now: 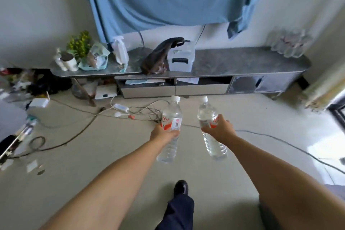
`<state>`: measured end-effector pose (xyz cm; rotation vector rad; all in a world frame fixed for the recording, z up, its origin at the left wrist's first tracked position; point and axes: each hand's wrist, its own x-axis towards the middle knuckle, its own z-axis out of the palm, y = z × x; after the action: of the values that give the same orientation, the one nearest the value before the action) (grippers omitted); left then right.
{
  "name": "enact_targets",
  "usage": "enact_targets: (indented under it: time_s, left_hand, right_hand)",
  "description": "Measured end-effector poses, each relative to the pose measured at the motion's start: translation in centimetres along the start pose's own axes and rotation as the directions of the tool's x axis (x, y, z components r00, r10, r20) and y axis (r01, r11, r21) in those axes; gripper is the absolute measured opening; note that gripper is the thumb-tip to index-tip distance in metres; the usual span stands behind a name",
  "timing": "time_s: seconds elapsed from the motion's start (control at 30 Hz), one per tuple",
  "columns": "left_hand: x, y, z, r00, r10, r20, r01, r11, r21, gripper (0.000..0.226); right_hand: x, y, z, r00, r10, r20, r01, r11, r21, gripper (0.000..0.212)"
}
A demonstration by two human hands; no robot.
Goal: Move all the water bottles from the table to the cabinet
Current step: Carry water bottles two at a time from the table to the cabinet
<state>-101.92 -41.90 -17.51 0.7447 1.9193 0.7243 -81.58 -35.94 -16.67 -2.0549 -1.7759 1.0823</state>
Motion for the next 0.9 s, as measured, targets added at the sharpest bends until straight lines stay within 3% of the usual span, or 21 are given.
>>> enact_targets:
  time_s: [0.5,0.73,0.9]
  left_hand:
    - [14.3,22.5,19.0,0.958,0.054,0.283,-0.099,0.984,0.146,0.062]
    - [17.5,31.3,32.1,0.942,0.065,0.33,-0.121,0.981,0.152,0.062]
    - [20.2,38.3,40.9,0.953,0.056,0.298,-0.096,0.988,0.121,0.06]
  right_hand:
    - [19.1,6.4,-17.0,0.94,0.288,-0.18,-0.236,0.935,0.265,0.047]
    - [28.2,13.1,-27.2,0.932,0.301,-0.202,-0.256,0.941,0.219,0.06]
    - [35.7,17.3,-36.3,0.945,0.258,-0.201,-0.211,0.951,0.227,0.046]
